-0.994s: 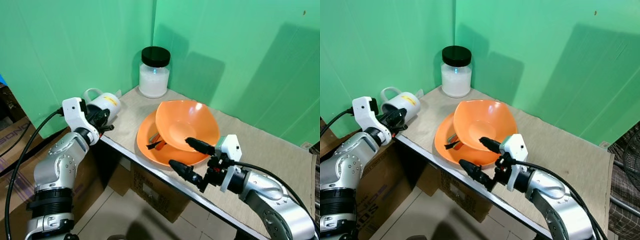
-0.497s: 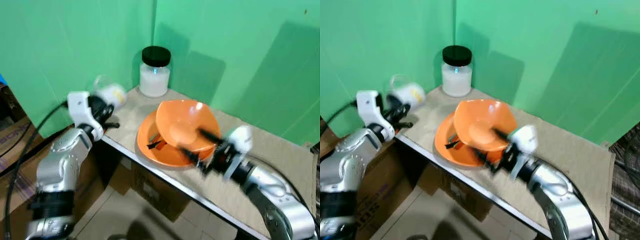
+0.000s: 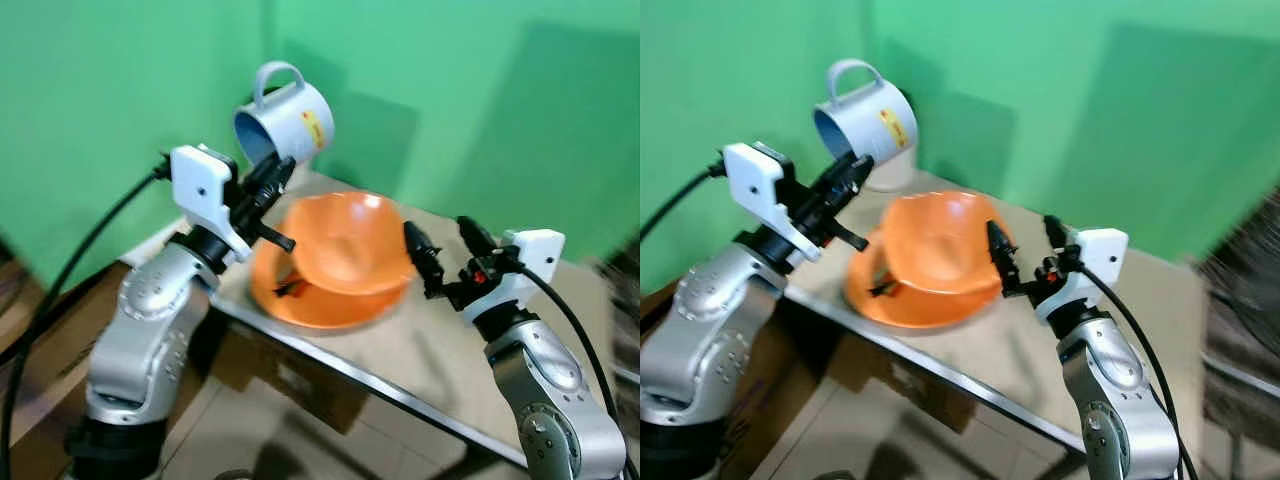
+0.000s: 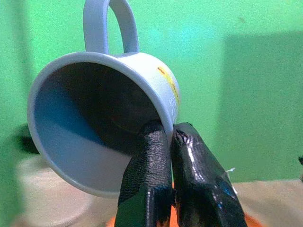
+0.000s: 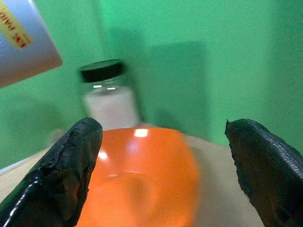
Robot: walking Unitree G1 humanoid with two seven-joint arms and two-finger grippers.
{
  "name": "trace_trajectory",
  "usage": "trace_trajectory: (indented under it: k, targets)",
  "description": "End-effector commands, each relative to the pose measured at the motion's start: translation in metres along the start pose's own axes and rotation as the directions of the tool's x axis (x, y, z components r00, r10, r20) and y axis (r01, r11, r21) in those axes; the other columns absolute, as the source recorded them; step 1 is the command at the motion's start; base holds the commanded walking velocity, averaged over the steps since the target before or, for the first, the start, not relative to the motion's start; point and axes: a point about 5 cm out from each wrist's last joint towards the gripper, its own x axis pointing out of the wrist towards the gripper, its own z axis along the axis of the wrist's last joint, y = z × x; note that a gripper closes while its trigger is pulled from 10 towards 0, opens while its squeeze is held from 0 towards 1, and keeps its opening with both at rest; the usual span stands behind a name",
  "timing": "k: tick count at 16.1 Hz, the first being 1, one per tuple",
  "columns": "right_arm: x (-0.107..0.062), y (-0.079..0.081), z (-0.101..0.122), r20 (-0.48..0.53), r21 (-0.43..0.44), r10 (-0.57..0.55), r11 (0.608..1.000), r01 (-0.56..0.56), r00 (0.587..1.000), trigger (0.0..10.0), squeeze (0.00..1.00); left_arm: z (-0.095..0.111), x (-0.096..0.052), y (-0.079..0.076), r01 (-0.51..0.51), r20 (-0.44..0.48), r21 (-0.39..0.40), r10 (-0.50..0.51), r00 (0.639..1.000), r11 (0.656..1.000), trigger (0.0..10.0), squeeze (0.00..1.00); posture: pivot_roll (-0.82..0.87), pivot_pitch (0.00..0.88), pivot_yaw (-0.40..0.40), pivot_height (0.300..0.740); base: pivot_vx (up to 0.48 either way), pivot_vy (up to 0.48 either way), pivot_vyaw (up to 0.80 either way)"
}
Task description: Setting the table
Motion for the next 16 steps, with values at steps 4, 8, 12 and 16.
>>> trace_trajectory:
  k: [4, 8, 12, 16]
  targets:
    - [0.006, -0.003, 0.003, 0.005, -0.035, -0.063, 0.997, 0.063, 0.998, 10.0, 0.0, 0.0, -0.007, 0.0, -0.029, -0.024, 0.059, 0.03, 0.999, 0.998, 10.0, 0.0, 0.12, 0.0, -0.072, 0.74, 0.0, 0.0, -0.8]
    - [-0.003, -0.008, 0.0, -0.021, -0.049, -0.12, 0.992, 0.119, 0.992, 10.0, 0.0, -0.002, -0.017, -0.007, -0.067, -0.033, 0.024, 0.068, 0.997, 0.997, 10.0, 0.0, 0.11, 0.0, -0.079, 0.74, 0.0, 0.0, -0.8]
    - [-0.012, -0.01, 0.005, -0.002, -0.075, -0.191, 0.979, 0.19, 0.982, 10.0, 0.0, -0.012, -0.023, -0.009, -0.086, -0.111, 0.039, 0.09, 0.99, 0.996, 10.0, 0.0, 0.08, 0.0, -0.074, 0.74, 0.0, 0.0, -0.6]
    - [-0.014, -0.006, -0.002, -0.061, -0.074, -0.178, 0.982, 0.173, 0.982, 10.0, 0.0, -0.015, -0.024, 0.002, -0.131, -0.164, 0.116, 0.149, 0.975, 0.985, 10.0, 0.0, 0.07, 0.0, -0.074, 0.74, 0.0, 0.0, -0.4]
